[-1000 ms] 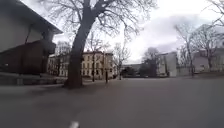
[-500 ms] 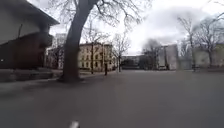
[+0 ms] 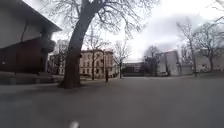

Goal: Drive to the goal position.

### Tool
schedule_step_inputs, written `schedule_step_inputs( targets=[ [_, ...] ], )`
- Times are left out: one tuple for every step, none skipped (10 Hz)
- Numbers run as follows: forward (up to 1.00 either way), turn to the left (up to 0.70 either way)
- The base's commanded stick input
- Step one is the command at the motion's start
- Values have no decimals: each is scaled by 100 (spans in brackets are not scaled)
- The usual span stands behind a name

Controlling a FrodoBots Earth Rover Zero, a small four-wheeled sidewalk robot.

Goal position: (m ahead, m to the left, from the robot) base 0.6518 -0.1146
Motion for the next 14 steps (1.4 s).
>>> schedule_step_inputs(
  targets=[
    [100,0],
    [100,0],
    [100,0],
    [100,0],
    [100,0],
    [100,0],
    [100,0],
    [100,0],
    [100,0],
    [100,0],
    [96,0],
    [75,0],
    [54,0],
    [34,0]
  ],
)
